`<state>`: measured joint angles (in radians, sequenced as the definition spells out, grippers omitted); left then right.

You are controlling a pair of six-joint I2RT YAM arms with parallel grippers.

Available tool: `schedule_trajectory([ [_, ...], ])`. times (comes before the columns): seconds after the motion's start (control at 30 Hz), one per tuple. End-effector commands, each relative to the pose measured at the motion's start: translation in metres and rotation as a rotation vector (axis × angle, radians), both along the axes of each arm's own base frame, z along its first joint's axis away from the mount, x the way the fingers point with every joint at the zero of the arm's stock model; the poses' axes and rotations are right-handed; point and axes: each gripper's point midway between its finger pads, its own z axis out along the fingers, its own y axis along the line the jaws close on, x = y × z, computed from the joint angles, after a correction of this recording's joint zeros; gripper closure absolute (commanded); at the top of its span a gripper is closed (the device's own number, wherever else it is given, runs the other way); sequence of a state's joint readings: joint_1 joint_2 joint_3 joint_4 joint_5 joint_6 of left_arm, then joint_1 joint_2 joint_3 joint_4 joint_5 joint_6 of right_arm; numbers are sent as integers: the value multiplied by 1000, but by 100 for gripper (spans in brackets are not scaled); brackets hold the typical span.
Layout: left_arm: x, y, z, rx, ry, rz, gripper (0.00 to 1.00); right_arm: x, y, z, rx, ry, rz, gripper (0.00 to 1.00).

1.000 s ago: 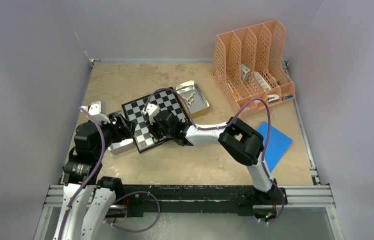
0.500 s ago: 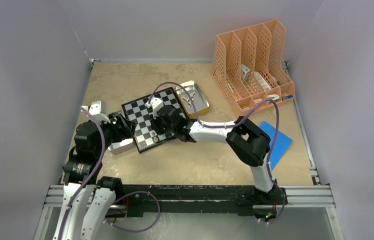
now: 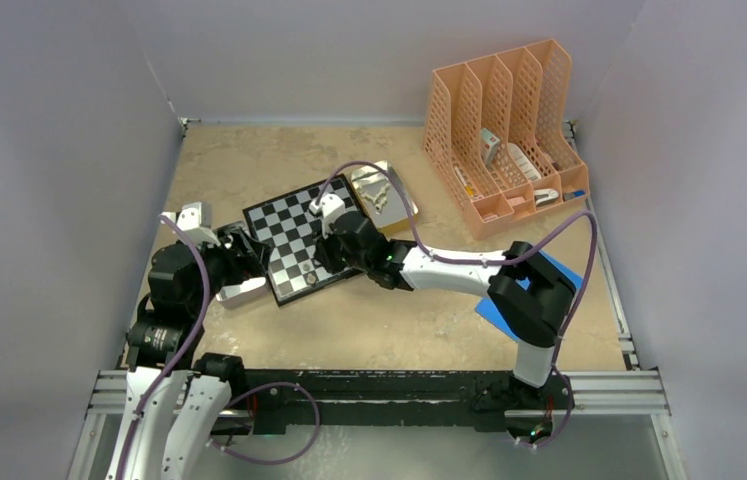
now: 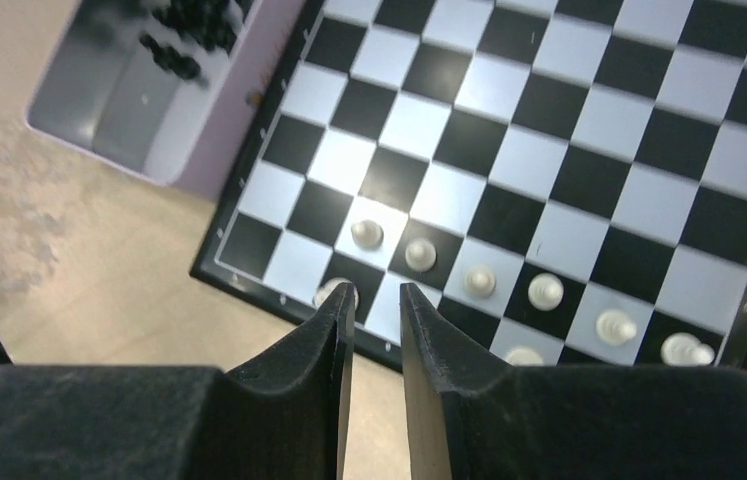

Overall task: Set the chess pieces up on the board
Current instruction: Place the chess piece on the chessboard, then adjust the chess piece on the chessboard.

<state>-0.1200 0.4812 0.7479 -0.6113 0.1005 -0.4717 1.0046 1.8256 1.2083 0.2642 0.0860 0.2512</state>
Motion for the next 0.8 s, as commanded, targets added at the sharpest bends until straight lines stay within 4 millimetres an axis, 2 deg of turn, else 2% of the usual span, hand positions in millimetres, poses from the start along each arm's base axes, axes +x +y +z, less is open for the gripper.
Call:
schedule_trajectory([
  [0.0,1,-2,17,-17,-59,-9,18,-20,-2,-7,13,54,14,75],
  [0.33,1,-2,17,-18,-59,-4,18,-46,21,-33,6,88,61,76],
  [0.53,1,-2,17,-17,-58,-4,18,-38,20,-47,-38,64,23,76],
  [0.77,1,-2,18,-17,-62,-4,18,-32,20,-50,-43,47,4,76],
])
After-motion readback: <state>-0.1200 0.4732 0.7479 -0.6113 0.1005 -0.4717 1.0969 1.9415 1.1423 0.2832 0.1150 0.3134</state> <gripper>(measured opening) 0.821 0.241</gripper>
